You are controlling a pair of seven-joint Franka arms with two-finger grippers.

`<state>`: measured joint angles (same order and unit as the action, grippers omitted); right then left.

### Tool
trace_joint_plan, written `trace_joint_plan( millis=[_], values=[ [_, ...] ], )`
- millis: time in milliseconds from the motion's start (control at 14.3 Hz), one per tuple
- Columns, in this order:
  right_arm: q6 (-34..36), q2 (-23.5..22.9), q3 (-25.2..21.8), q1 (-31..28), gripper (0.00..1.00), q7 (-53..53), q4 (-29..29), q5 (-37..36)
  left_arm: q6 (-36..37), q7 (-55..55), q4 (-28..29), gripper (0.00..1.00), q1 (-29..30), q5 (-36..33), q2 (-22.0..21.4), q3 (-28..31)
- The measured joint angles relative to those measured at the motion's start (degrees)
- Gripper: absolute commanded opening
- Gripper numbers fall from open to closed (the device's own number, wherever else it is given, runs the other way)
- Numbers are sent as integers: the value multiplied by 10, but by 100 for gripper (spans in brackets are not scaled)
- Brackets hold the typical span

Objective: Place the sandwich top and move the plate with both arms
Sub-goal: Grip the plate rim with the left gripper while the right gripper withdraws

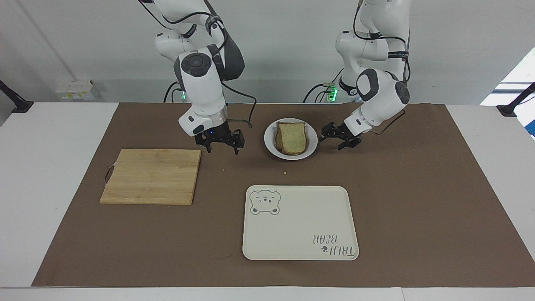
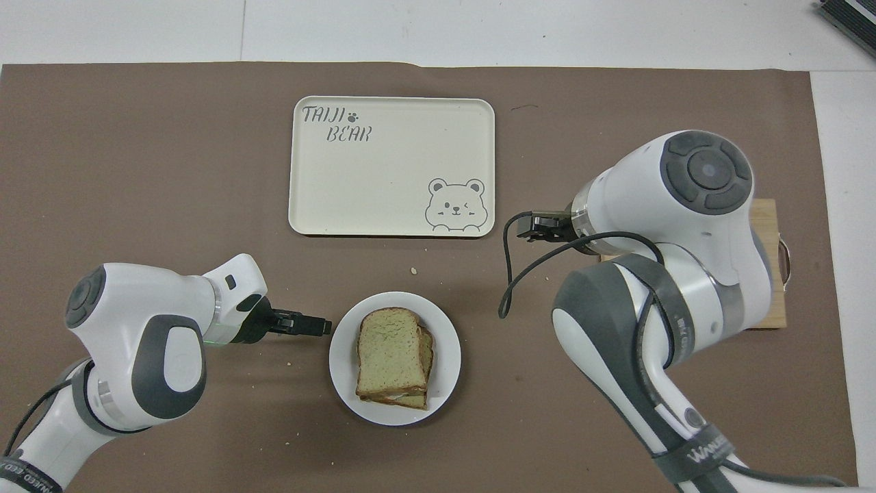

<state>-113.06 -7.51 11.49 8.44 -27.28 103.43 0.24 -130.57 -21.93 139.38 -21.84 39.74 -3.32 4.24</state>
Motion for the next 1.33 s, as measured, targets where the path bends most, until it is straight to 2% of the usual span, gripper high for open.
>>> trace_joint_plan(
  millis=[210,489,908,978,1048,1118,1327],
  values=[
    [27,25,0,-13,100,0,-14,-1,-7,-15,24,70,-14,38,0,0],
    [48,74,0,-45,100,1,-15,-1,-7,-41,39,48,-26,86,0,0],
    [55,120,-13,-71,100,2,-17,-1,-7,-86,54,47,-43,148,15,0],
    [67,124,-16,-72,100,2,-22,-1,-7,-106,55,34,-43,166,23,0],
    [86,126,-22,-72,100,2,-34,-1,-8,-121,56,5,-43,179,31,0],
    [107,129,-31,-73,100,4,-45,-2,-8,-128,56,0,-43,184,35,2],
    [153,136,-68,-73,100,56,-68,-2,-4,-131,54,0,-44,202,36,2]
  ],
)
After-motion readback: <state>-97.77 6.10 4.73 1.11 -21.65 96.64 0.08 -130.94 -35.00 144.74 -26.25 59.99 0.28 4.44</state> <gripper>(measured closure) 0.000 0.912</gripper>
